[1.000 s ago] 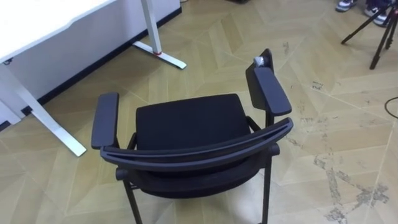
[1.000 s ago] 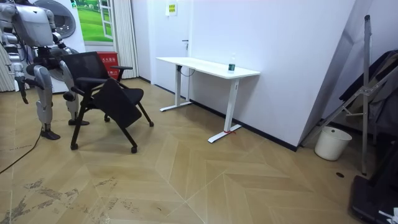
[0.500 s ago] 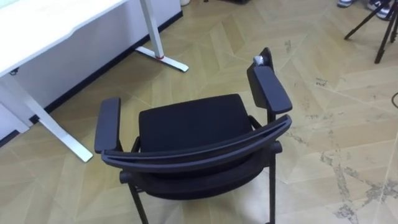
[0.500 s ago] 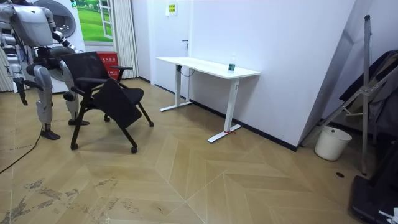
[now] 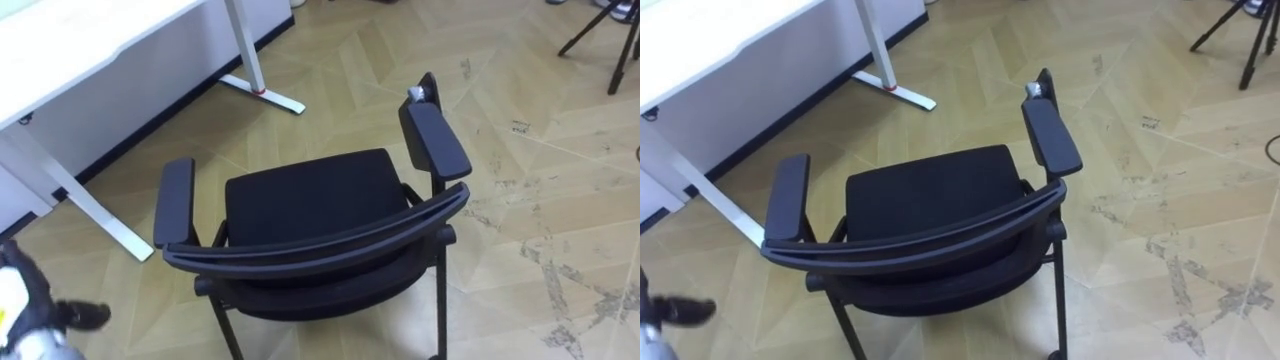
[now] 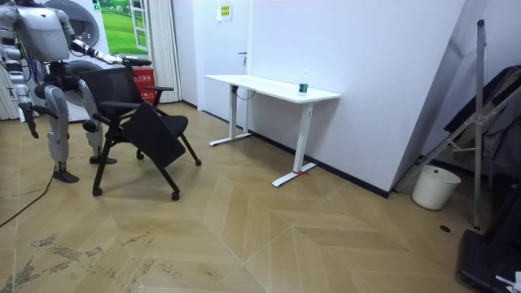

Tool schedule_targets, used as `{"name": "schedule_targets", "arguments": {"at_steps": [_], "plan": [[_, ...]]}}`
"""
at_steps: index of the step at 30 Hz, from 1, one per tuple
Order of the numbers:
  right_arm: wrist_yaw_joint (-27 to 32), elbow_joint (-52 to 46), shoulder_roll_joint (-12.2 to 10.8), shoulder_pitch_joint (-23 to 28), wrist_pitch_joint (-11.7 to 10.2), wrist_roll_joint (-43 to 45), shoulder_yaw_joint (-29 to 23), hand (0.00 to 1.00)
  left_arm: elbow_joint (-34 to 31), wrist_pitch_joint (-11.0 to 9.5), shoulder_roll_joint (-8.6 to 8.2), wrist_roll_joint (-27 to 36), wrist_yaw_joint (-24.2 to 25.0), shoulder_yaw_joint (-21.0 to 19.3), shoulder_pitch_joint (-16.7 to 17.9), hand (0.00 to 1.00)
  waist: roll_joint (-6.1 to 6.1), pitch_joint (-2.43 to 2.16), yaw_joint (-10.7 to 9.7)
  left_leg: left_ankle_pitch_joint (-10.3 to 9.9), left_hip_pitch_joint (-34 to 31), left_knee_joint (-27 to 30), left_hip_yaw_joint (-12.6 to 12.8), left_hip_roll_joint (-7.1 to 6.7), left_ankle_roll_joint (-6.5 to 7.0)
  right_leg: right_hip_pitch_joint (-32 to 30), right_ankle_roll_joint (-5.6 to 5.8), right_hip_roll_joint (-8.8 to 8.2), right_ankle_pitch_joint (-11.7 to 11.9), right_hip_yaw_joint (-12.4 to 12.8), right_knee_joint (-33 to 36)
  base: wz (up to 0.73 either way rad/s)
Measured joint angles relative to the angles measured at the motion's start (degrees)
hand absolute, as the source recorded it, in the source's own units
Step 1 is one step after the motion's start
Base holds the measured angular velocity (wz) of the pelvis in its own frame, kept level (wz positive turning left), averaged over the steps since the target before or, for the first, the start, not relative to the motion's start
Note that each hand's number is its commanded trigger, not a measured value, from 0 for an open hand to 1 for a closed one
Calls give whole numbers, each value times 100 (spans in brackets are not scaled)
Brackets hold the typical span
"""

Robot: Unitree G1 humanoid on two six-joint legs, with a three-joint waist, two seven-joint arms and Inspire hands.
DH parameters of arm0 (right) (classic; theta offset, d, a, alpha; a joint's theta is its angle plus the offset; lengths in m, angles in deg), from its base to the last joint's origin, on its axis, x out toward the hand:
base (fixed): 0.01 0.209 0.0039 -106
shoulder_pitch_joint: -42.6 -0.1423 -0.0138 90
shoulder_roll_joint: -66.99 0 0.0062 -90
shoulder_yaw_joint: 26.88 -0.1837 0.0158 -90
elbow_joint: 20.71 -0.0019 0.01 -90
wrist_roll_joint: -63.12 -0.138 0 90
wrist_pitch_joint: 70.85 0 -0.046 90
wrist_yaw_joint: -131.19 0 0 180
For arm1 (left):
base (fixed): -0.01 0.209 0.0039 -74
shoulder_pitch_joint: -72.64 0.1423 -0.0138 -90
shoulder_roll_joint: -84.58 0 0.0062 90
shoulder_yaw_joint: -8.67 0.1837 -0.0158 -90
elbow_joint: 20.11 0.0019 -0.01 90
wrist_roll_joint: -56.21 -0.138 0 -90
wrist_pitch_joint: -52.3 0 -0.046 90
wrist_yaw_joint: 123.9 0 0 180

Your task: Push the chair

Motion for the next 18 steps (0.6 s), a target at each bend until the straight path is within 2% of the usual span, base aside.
{"name": "schedule_targets", "arguments": {"at_steps": [3, 5, 8, 9, 11, 12, 14, 18], "plan": [[-15, -25, -2, -41, -2, -11, 35, 0, -561, 33, 44, -208, 3, 68, -7, 0, -9, 16, -15, 0, -5, -1, 0, -1, 0, 10, -3, 1, 3, 6, -3, 0], [-55, -12, -11, -53, -12, -15, 53, 0, -913, 29, 44, -633, 6, 73, -7, 0, -10, 20, -24, -1, -6, -1, 0, -2, -1, 17, -3, 3, 2, 13, -22, 0], [-120, 27, -16, -54, -22, -46, 68, 0, -1220, 32, 45, -1109, 56, 163, -5, 0, -53, 48, -33, -1, -4, -5, 0, -5, -1, 34, -3, 2, 2, -3, -30, 0], [-133, 28, -18, -54, -22, -39, 70, 0, -1313, 36, 45, -1205, 93, 192, 1, 0, -37, 42, -33, -1, -4, -6, -3, -5, -1, 37, -3, 2, 2, -6, -30, 3], [-185, 25, -15, -59, -50, -23, 85, 0, -1835, 47, 51, -1451, 266, 391, 40, 0, -58, 91, -53, -1, -35, -3, -37, -8, -1, 19, -3, 2, 2, -40, -31, 7], [-187, 26, -15, -64, -61, -8, 89, 0, -1982, 46, 58, -1517, 323, 452, 39, 0, -64, 97, -51, -1, -56, 1, -42, -9, -2, 2, -3, 2, 2, -50, -31, 10], [-182, 28, -9, -117, -134, 16, 139, 0, -2250, 35, 140, -1838, 486, 764, -6, 0, -56, 98, -51, -1, -129, 7, -106, -24, -1, -54, -2, -3, 2, -67, -25, 7], [-193, 70, -12, -217, -206, 72, 166, 0, -2373, 33, 180, -1955, 877, 1064, -5, 0, -34, 86, -153, -1, -135, 6, -109, -32, -1, -56, -2, -9, 3, -51, -27, 1]]}}
